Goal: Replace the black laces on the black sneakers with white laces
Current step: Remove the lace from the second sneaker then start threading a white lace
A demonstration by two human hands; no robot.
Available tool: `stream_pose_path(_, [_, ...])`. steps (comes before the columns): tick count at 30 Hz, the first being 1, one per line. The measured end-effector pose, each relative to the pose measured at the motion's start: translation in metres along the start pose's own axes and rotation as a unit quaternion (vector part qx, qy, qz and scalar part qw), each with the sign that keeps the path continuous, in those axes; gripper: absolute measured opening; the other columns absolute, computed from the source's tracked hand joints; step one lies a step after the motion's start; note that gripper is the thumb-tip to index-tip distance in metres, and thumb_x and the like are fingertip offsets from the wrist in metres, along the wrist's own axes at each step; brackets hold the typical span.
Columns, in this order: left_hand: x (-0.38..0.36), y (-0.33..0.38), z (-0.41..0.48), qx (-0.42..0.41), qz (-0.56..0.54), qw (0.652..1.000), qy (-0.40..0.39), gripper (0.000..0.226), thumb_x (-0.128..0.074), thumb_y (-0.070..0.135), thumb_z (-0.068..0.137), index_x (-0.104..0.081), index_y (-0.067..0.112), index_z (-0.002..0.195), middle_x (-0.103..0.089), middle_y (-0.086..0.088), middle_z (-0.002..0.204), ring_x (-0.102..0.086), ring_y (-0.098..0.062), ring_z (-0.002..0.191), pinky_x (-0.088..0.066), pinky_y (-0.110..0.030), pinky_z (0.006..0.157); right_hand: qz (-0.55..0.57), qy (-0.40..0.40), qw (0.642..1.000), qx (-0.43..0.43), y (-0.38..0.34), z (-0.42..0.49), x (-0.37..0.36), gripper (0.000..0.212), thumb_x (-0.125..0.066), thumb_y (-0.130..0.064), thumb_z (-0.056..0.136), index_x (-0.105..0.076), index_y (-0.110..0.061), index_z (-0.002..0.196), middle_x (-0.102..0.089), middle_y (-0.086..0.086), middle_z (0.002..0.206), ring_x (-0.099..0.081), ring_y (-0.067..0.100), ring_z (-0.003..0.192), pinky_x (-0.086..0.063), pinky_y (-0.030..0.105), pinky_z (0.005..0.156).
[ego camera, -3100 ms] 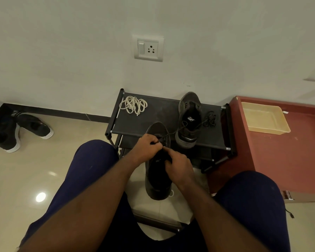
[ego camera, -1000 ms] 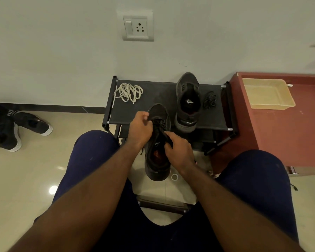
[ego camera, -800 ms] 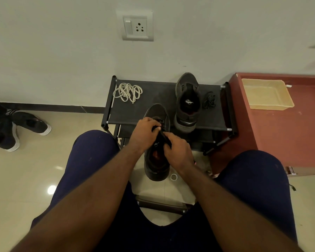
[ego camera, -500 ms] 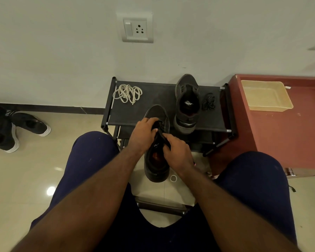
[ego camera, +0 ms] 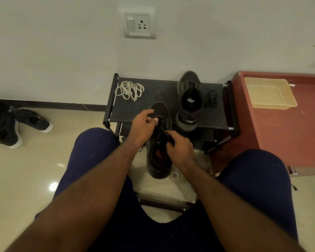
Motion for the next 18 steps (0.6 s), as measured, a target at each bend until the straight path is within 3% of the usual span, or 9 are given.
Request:
stream_pose_path(3, [-0.002,0.007,-0.003,-0.03,0.088,0.996,-0.016,0.028,-0.063,0.028,0.094,-0.065,0.014,0.119,-0.07,-0.003,0.085,-0.064,-0.012,0.081,-0.05,-0.022,0.074,0.005,0.002,1.0,0.002,0.0,0.0,0.001,0.045,-0.056,-0.016,0.091,-0.059,-0.029,0.133,-0.069,-0.002,0.117,-0.064,0.019,0.106,-0.055,0.04,0.092])
stream_pose_path(8, [-0.012,0.005,-0.004,-0.096,0.263,0.958,-0.053,0.02,-0.064,0.033,0.093,-0.075,0.017,0.098,-0.069,0.0,0.09,-0.063,-0.018,0.089,-0.053,-0.038,0.084,0.007,-0.005,1.0,0.005,0.001,-0.001,-0.002,0.046,-0.058,-0.016,0.091,-0.058,-0.027,0.135,-0.068,-0.002,0.122,-0.063,0.019,0.111,-0.053,0.04,0.096])
stream_pose_path(10, [-0.01,0.008,-0.005,-0.075,0.212,0.974,-0.032,0.023,-0.061,0.028,0.096,-0.074,0.01,0.094,-0.065,-0.002,0.086,-0.06,-0.017,0.084,-0.049,-0.027,0.077,0.013,-0.006,1.0,0.002,0.002,-0.001,-0.001,0.047,-0.058,-0.016,0.09,-0.058,-0.028,0.136,-0.068,-0.002,0.123,-0.063,0.019,0.112,-0.053,0.04,0.097])
stream_pose_path(12, [-0.001,0.0,-0.004,0.039,0.001,0.999,0.016,0.024,-0.059,0.023,0.098,-0.071,0.007,0.086,-0.062,0.0,0.076,-0.057,-0.012,0.072,-0.046,-0.017,0.06,0.024,-0.006,1.0,-0.006,0.003,-0.001,-0.001,0.046,-0.059,-0.017,0.09,-0.059,-0.03,0.135,-0.068,-0.003,0.122,-0.063,0.018,0.111,-0.053,0.04,0.098])
stream_pose_path(14, [0.012,-0.013,-0.005,0.144,-0.187,0.967,0.093,0.021,-0.059,0.019,0.097,-0.066,0.01,0.08,-0.061,0.001,0.075,-0.055,-0.009,0.068,-0.047,-0.016,0.057,0.043,-0.003,0.999,-0.02,0.006,0.0,-0.001,0.045,-0.06,-0.017,0.091,-0.059,-0.032,0.134,-0.069,-0.005,0.119,-0.063,0.016,0.11,-0.053,0.039,0.099])
stream_pose_path(16, [0.028,-0.013,-0.004,0.131,-0.178,0.964,0.15,0.01,-0.06,0.016,0.095,-0.063,0.009,0.088,-0.06,0.001,0.081,-0.056,-0.01,0.074,-0.048,-0.013,0.063,0.057,-0.005,0.998,-0.032,0.008,0.001,-0.002,0.045,-0.062,-0.018,0.091,-0.059,-0.033,0.134,-0.068,-0.006,0.12,-0.062,0.014,0.111,-0.052,0.039,0.1])
stream_pose_path(18, [0.04,0.001,-0.003,0.034,-0.082,0.982,0.167,0.011,-0.062,0.016,0.093,-0.061,0.011,0.102,-0.061,-0.002,0.094,-0.057,-0.013,0.087,-0.049,-0.017,0.077,0.05,-0.009,0.998,-0.032,0.007,0.0,-0.004,0.047,-0.064,-0.017,0.09,-0.058,-0.032,0.135,-0.067,-0.005,0.122,-0.062,0.015,0.113,-0.052,0.039,0.1])
Point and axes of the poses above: each hand's wrist, its own z-axis towards the middle knuckle, its own x-axis out of the back of the hand, y = z × x, the point moved 7 cm from there along z, towards the middle knuckle
